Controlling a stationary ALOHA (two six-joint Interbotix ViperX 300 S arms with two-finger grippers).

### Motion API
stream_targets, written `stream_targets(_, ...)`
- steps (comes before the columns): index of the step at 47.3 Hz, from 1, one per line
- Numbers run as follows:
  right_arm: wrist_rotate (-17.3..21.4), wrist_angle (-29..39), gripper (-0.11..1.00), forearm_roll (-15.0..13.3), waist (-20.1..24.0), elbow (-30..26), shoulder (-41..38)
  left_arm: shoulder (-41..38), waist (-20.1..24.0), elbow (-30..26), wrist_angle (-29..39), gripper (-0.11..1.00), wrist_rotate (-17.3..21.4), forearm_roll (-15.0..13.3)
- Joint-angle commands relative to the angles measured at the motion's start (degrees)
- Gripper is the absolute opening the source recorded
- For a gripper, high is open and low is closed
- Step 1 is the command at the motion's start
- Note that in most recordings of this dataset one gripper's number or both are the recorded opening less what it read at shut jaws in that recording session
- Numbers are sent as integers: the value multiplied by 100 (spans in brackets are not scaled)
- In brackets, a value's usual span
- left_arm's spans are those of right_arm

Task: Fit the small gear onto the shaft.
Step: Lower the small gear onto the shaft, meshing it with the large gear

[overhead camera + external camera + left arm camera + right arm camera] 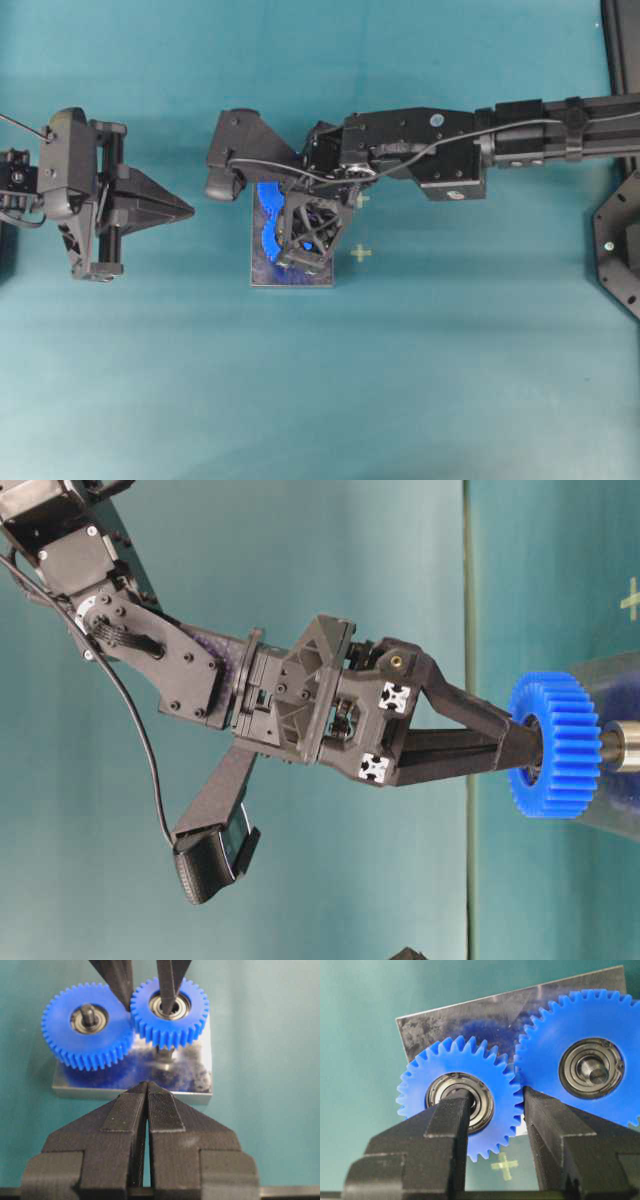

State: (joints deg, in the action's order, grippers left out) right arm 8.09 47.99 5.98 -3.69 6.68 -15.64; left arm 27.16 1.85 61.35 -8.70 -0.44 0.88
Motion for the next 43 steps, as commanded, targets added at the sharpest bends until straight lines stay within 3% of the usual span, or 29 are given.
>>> stream_targets(1,123,-44,36,-18,-35,-114,44,53,9,-114,-62,0,0,9)
stream_targets(6,202,-44,36,-26,-53,-79,44,53,9,-105,-62,0,0,18)
stream_targets(12,211,-79,67,-53,-53,-62,35,44,9,-123,-62,0,0,9)
stream_targets(14,211,-88,72,-70,-53,-62,44,53,9,-123,-62,0,0,18)
stream_targets(22,272,-70,68,-167,-35,-97,62,53,9,-132,-62,0,0,18)
stream_targets(43,483,141,72,-167,0,-97,290,53,9,-158,-62,0,0,18)
